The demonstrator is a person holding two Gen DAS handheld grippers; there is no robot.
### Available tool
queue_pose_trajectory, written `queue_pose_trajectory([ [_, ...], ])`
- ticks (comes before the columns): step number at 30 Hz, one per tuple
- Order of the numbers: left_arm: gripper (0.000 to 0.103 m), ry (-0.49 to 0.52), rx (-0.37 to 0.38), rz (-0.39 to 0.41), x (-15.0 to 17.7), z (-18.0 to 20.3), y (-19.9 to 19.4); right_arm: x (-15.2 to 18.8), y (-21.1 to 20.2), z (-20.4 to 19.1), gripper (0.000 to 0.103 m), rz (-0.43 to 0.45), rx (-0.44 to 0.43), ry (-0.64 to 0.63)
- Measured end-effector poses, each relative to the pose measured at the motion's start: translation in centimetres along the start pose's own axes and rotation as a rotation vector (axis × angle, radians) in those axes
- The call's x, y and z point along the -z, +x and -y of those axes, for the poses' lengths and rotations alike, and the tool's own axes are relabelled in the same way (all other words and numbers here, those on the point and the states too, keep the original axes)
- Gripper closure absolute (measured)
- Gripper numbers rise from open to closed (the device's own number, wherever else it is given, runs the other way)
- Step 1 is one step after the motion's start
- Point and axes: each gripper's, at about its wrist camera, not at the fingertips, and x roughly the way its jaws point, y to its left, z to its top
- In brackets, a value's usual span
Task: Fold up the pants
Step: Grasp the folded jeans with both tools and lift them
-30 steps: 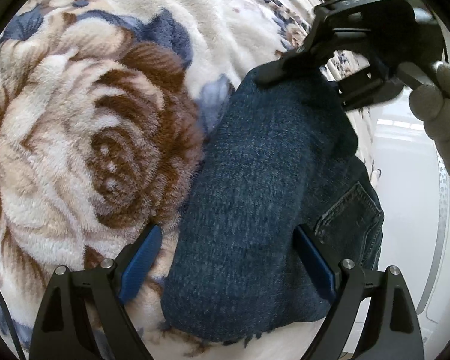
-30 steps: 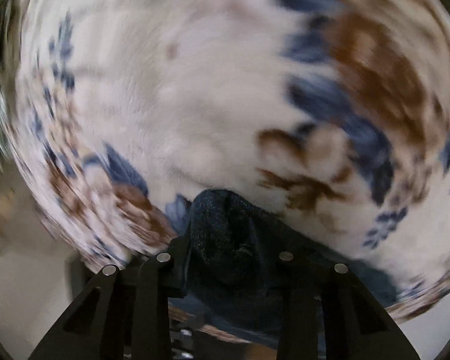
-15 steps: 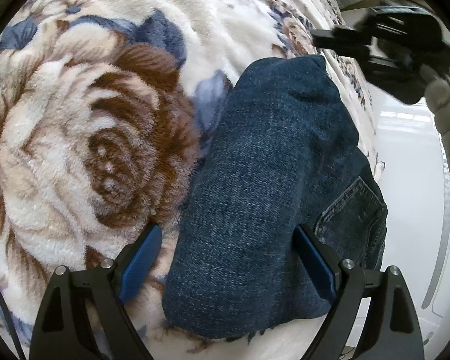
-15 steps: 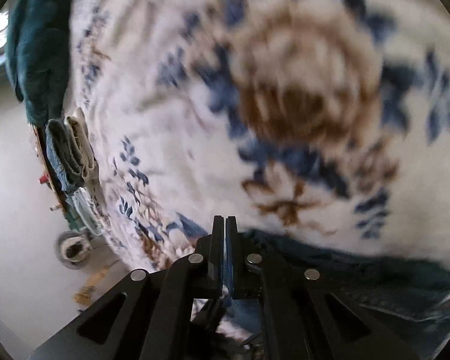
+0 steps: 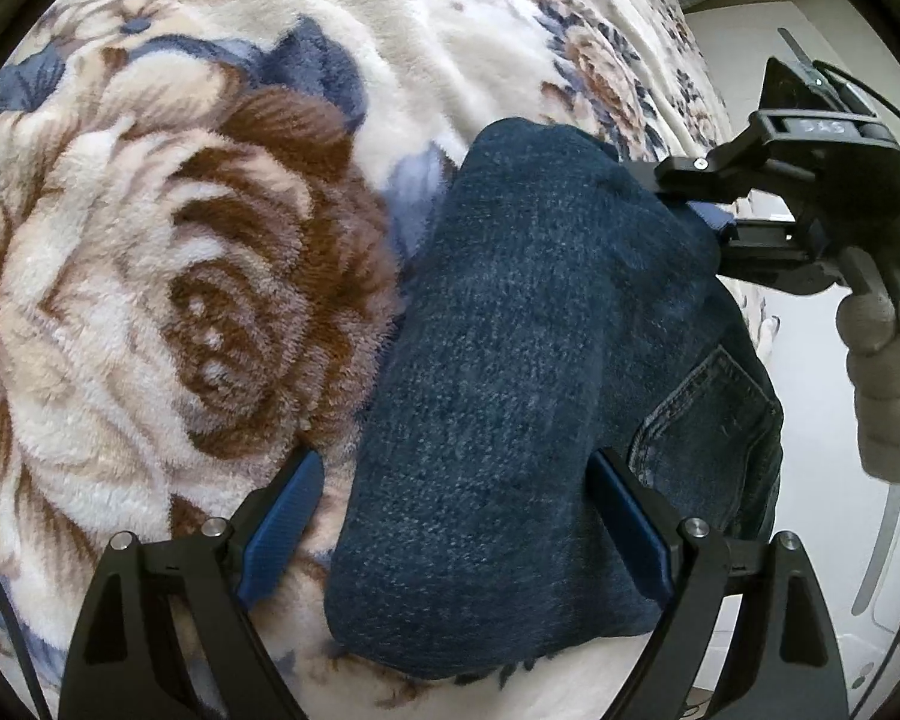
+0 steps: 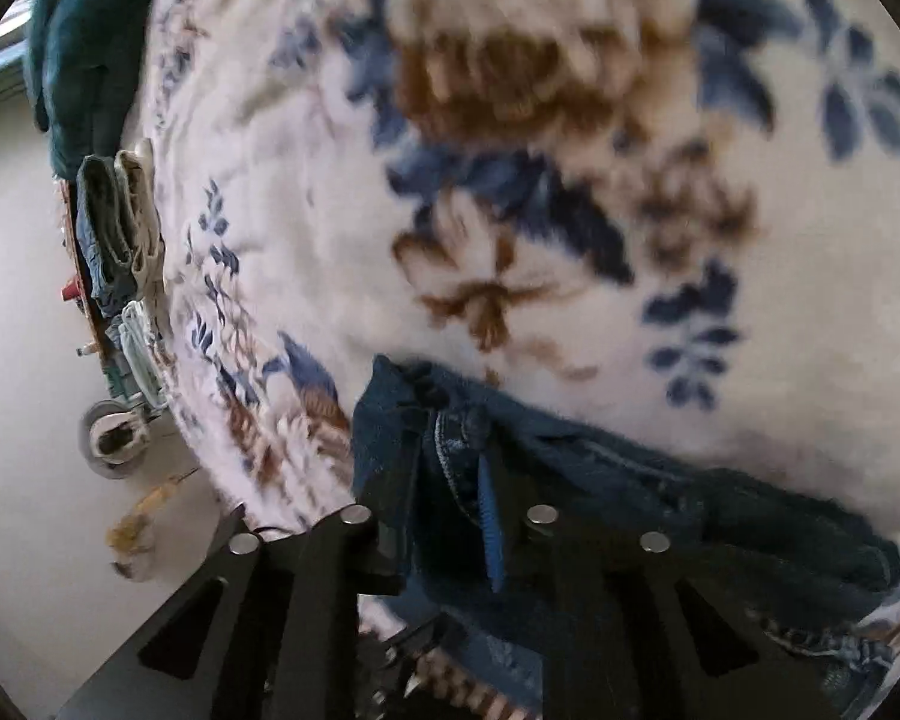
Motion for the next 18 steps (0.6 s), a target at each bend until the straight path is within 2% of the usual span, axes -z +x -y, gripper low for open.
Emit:
queue_pose_trajectory([
  [4, 0.013, -0.022, -0.011, -0.009, -0.6, 1.0, -0.6, -0.1, 0.5, 2.5, 0.086, 0.037, -0.114, 0.173],
  [5, 0.013, -0.017, -0.015, 0.0, -1.0, 1.5, -1.5, 0.0, 0.2, 2.0, 0.082, 0.041, -0.116, 0.138],
  [7, 0.013, -0.015, -0.006, 0.04, -2.4, 2.1, -3.7, 0.8, -1.7, -0.2, 0.066, 0.046, -0.066, -0.009],
  [8, 0.013, -0.021, 0.004, 0.054, -3.4, 2.3, -4.6, 1.6, -3.1, -0.5, 0.044, 0.062, -0.072, -0.038],
  [9, 0.013, -0.028, 0.022, 0.056, -4.8, 2.3, -5.2, 2.2, -4.3, -0.5, 0.03, 0.08, -0.071, -0.044],
  [11, 0.013, -0.036, 0.04, 0.039, -8.2, 2.3, -4.9, 5.0, -8.8, 0.6, 0.03, 0.191, -0.033, -0.032],
  [12, 0.013, -0.042, 0.052, 0.02, -9.6, 2.1, -4.2, 5.8, -9.9, 1.2, 0.03, 0.22, -0.022, -0.012],
  [13, 0.013, -0.052, 0.065, -0.025, -11.2, 2.0, -2.9, 7.6, -11.5, 2.9, 0.03, 0.264, 0.017, 0.045],
  [16, 0.013, -0.085, 0.127, -0.186, -14.3, 2.1, 1.7, 11.4, -13.8, 7.9, 0.029, 0.34, 0.052, 0.19],
  [18, 0.014, -0.041, 0.072, -0.265, -15.1, 3.1, 4.4, 14.0, -13.9, 10.9, 0.029, 0.374, 0.103, 0.272],
])
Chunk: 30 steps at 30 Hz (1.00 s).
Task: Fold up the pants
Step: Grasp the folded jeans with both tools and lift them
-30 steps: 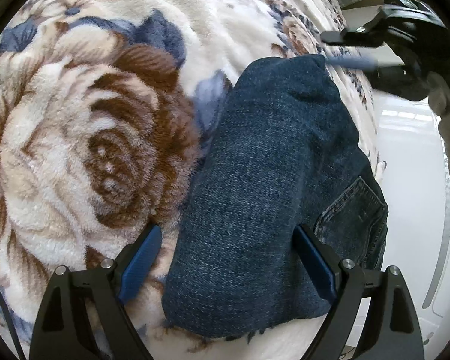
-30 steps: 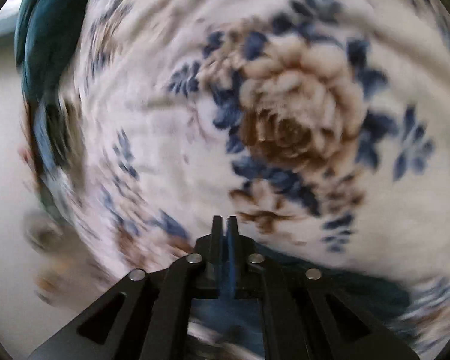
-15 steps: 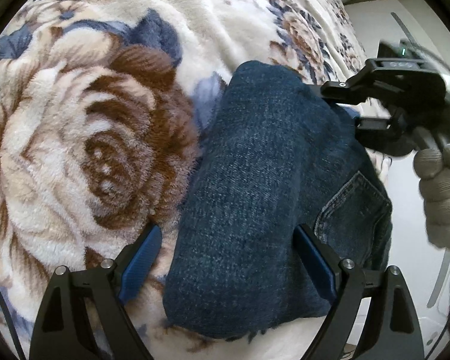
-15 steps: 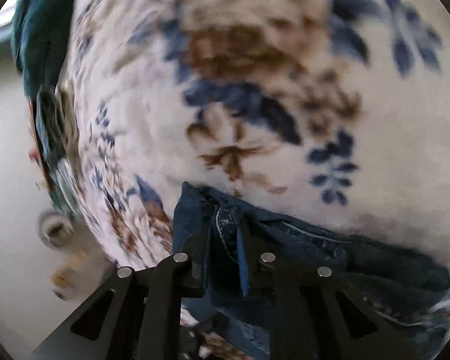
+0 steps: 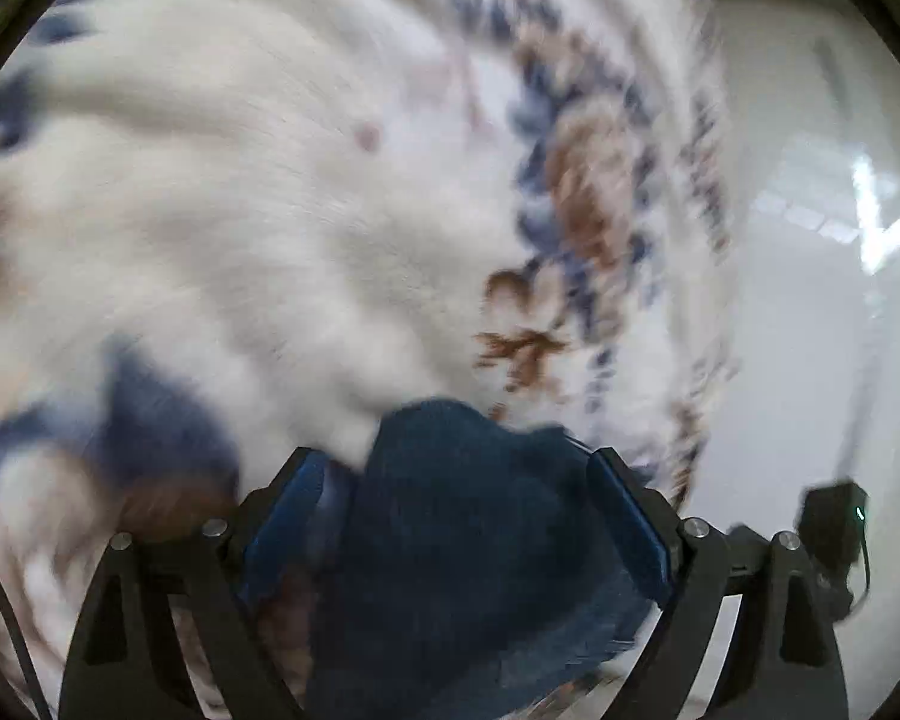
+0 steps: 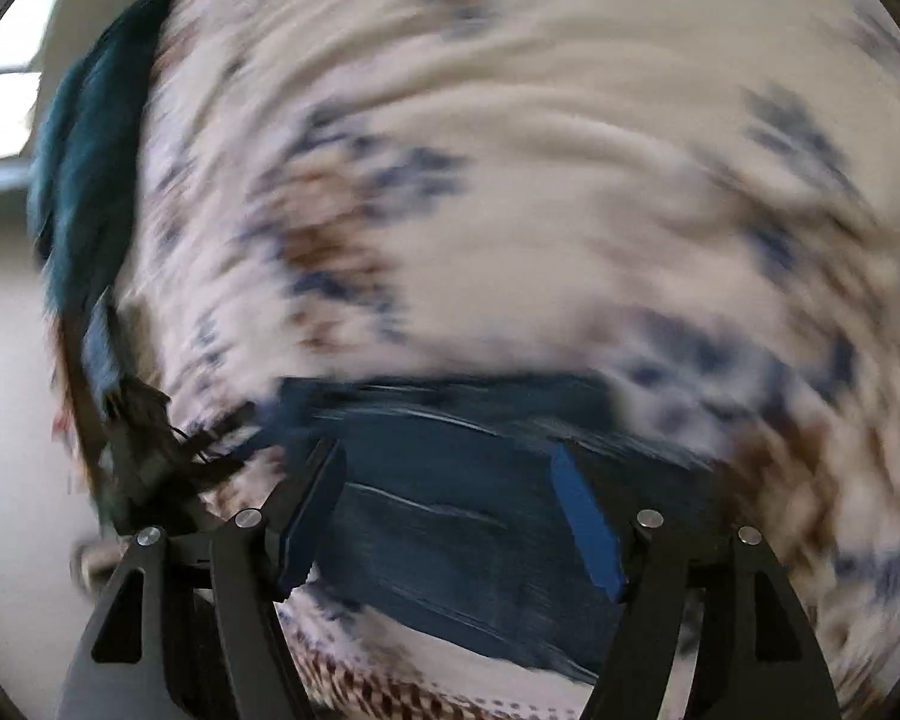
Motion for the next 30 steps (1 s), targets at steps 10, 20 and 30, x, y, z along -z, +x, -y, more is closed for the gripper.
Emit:
queue_pose_trajectory([
  [10, 0.069, 0.23, -0.212, 0.091, 0.2, 2.4, 0.7, 4.0, 4.8, 6.7, 0.077, 0.006, -0.03, 0.094],
  [20, 0.03, 0.018, -0.053, 0.191, 0.2, 0.0, -4.1, 3.2, 3.6, 7.7, 0.036, 0.001, -0.073, 0.102],
  [30, 0.027, 0.07, -0.05, 0.115, -0.1, 2.2, -0.3, 1.0, 1.5, 5.4, 0.087, 0.16, -0.188, 0.072],
])
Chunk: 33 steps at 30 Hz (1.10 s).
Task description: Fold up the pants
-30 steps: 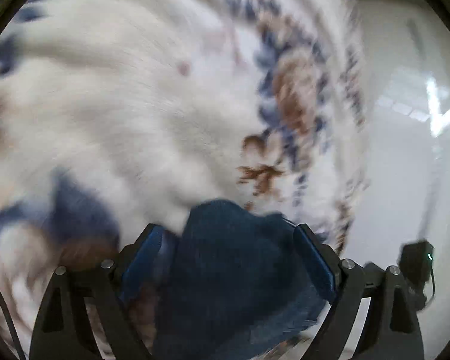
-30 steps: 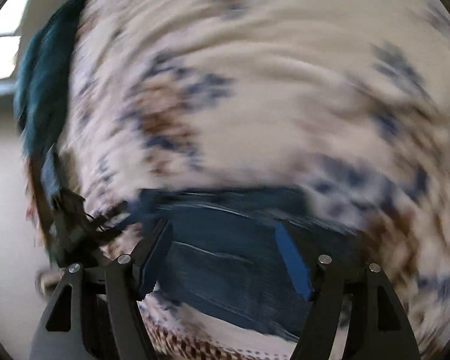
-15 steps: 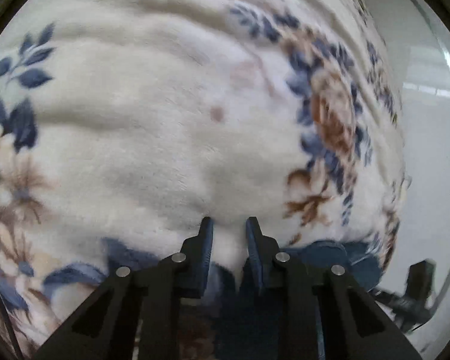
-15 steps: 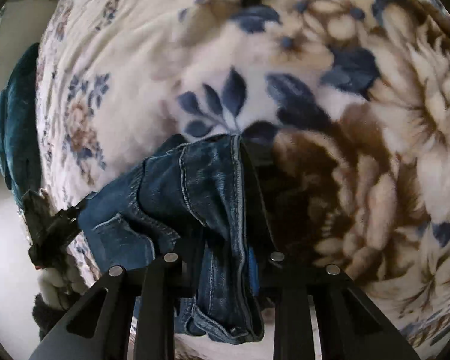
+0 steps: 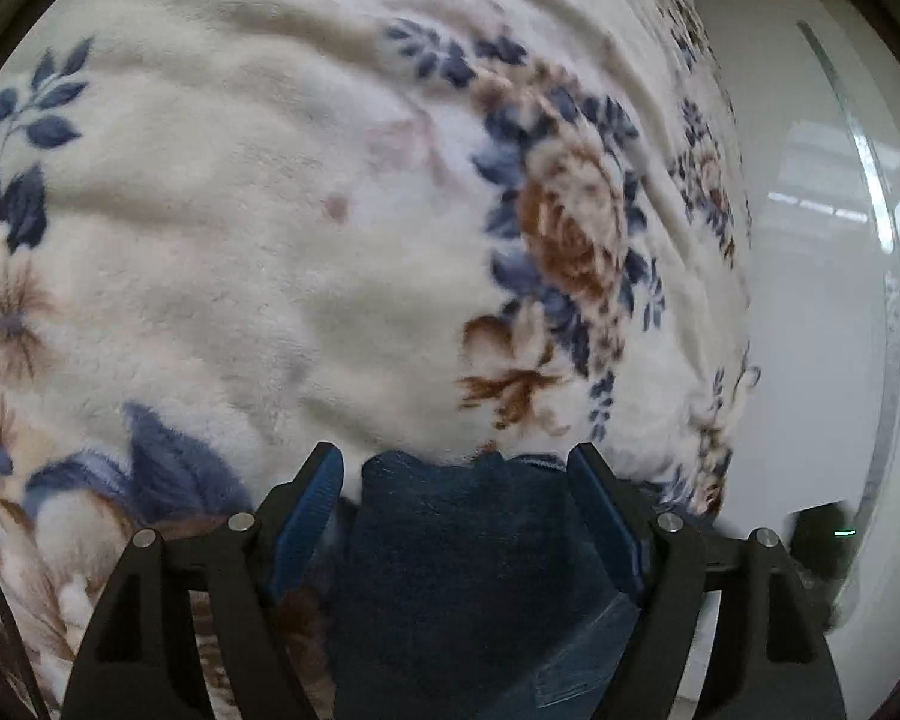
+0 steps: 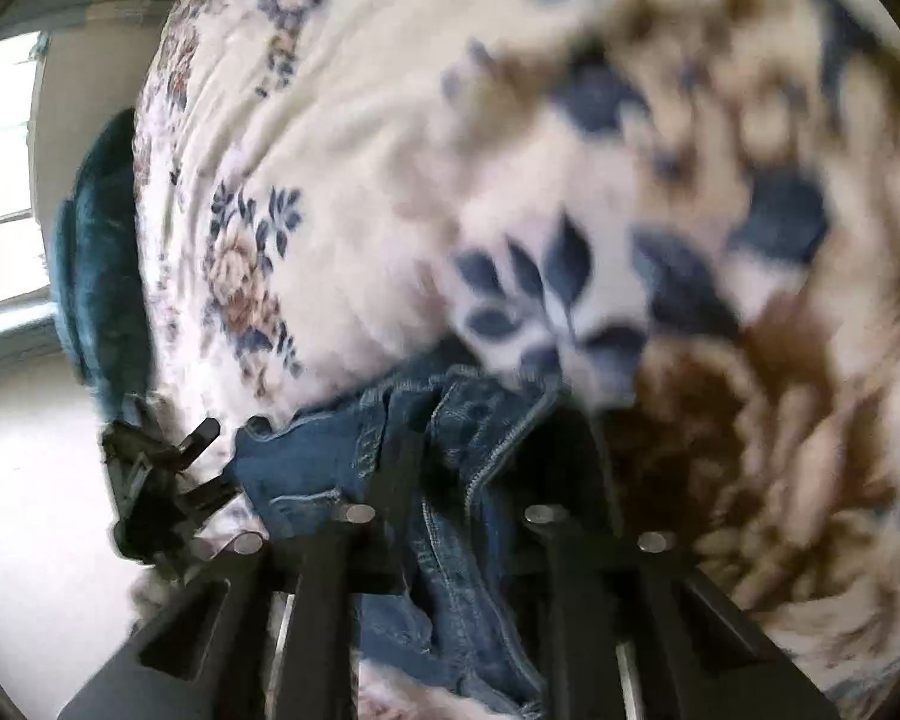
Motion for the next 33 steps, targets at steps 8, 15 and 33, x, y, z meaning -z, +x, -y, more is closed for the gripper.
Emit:
queue_pose_trajectory([
  [8, 0.027, -0.033, -0.007, 0.159, 1.7, 0.8, -5.3, -1.6, 1.4, 1.0, 0.059, -0.055, 0.197, -0.02],
  [15, 0.027, 0.164, -0.148, 0.144, 4.7, 7.0, -4.4, 1.4, -3.5, -5.5, 0.046, 0.177, 0.134, -0.141],
  [33, 0.001, 0.057, -0.216, 0.026, 2.4, 0.7, 1.7, 2.1, 9.7, -3.2, 0.103, -0.057, -0.045, 0.006],
])
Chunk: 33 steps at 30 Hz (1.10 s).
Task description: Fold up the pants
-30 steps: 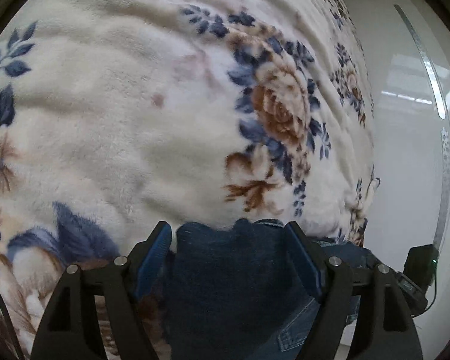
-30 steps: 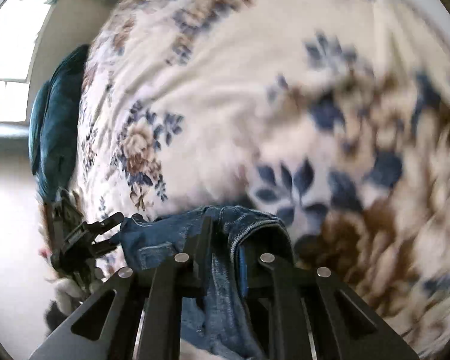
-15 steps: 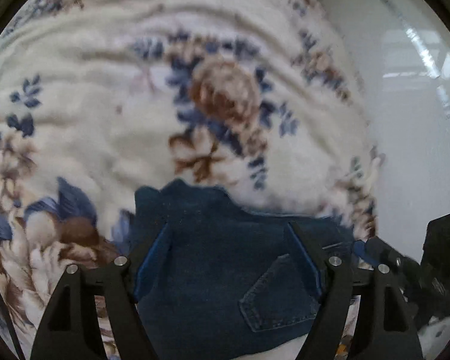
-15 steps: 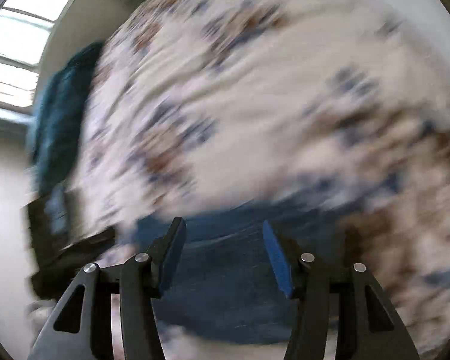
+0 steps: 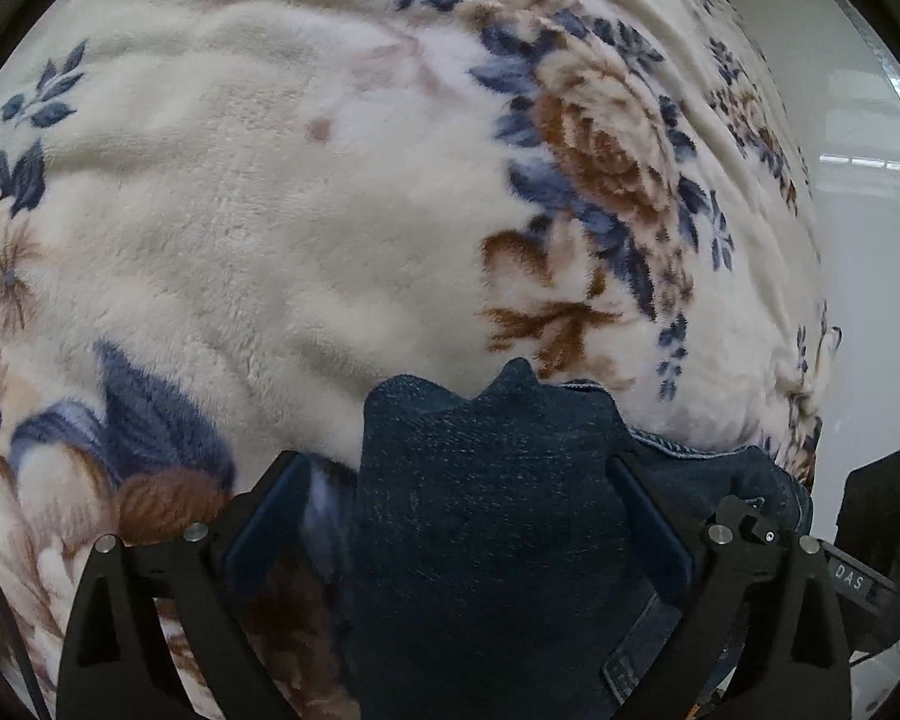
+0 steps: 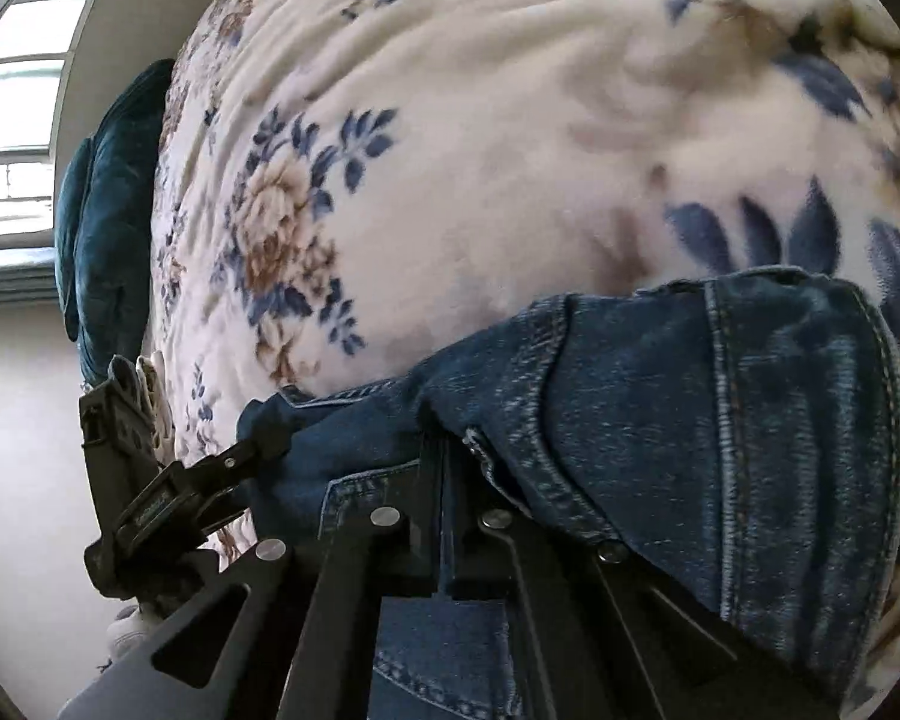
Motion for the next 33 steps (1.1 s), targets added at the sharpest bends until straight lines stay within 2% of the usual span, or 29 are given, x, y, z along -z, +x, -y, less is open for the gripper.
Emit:
queue_pose_trajectory([
  [3, 0.003, -0.015, 0.01, 0.009, 0.4, 1.0, -1.7, 0.0, -1.1, -0.4, 0.102, -0.036, -0.022, 0.021],
  [4, 0.003, -0.032, 0.044, 0.024, 0.9, 1.3, -2.6, 0.4, -2.1, -1.1, 0.096, -0.051, -0.041, 0.009],
  [5, 0.003, -0.045, 0.076, 0.045, 1.7, 1.2, -3.7, 1.1, -3.4, -1.4, 0.078, -0.049, -0.041, -0.005],
  [6, 0.003, -0.051, 0.091, 0.068, 2.7, 1.1, -4.9, 1.9, -4.8, -1.9, 0.044, -0.034, -0.027, -0.027],
  [7, 0.003, -0.06, 0.1, 0.083, 3.9, 0.9, -5.9, 3.0, -6.3, -2.2, 0.027, -0.009, 0.001, -0.05],
  [8, 0.003, -0.074, 0.109, 0.087, 4.9, 0.5, -6.5, 4.3, -8.0, -2.2, 0.018, 0.025, 0.042, -0.065],
  [11, 0.003, -0.166, 0.109, 0.085, 8.3, -1.6, -7.2, 7.6, -11.4, -0.2, 0.018, 0.095, 0.209, -0.033],
  [13, 0.003, -0.27, 0.137, 0.064, 10.3, -3.1, -6.2, 8.8, -11.7, 2.1, 0.018, 0.109, 0.195, 0.025],
  [15, 0.003, -0.389, 0.198, 0.012, 11.7, -4.6, -4.0, 8.9, -10.0, 4.8, 0.021, 0.065, 0.162, 0.113],
  [16, 0.003, -0.425, 0.215, 0.002, 12.1, -4.8, -3.3, 8.7, -9.0, 6.2, 0.025, 0.045, 0.129, 0.16],
  [17, 0.003, -0.451, 0.223, -0.001, 12.5, -4.9, -2.6, 8.7, -8.3, 7.5, 0.042, 0.039, 0.136, 0.205],
  [18, 0.003, -0.462, 0.219, -0.007, 12.7, -4.9, -1.9, 8.8, -8.1, 8.8, 0.052, 0.056, 0.139, 0.246],
  [20, 0.003, -0.434, 0.185, -0.01, 12.8, -4.5, -0.9, 8.9, -7.4, 10.4, 0.052, 0.05, 0.123, 0.294],
  [22, 0.003, -0.398, 0.168, -0.006, 12.7, -4.0, -0.5, 8.8, -6.8, 10.8, 0.051, 0.027, 0.126, 0.283],
  [25, 0.003, -0.361, 0.18, 0.03, 13.1, -3.5, -1.6, 8.4, -7.3, 10.0, 0.038, 0.006, 0.105, 0.221],
  [27, 0.003, -0.361, 0.238, 0.097, 13.9, -3.5, -2.3, 8.9, -8.6, 9.9, 0.022, 0.038, 0.035, 0.22],
  [28, 0.003, -0.376, 0.284, 0.122, 14.6, -3.5, -2.4, 9.5, -9.4, 10.2, 0.021, 0.057, -0.011, 0.236],
  [30, 0.003, -0.438, 0.384, 0.142, 15.8, -3.9, -1.7, 10.8, -9.9, 10.7, 0.018, 0.088, -0.158, 0.273],
  [33, 0.003, -0.568, 0.531, 0.139, 17.3, -4.4, 0.9, 12.6, -8.1, 11.4, 0.018, 0.077, -0.292, 0.318],
])
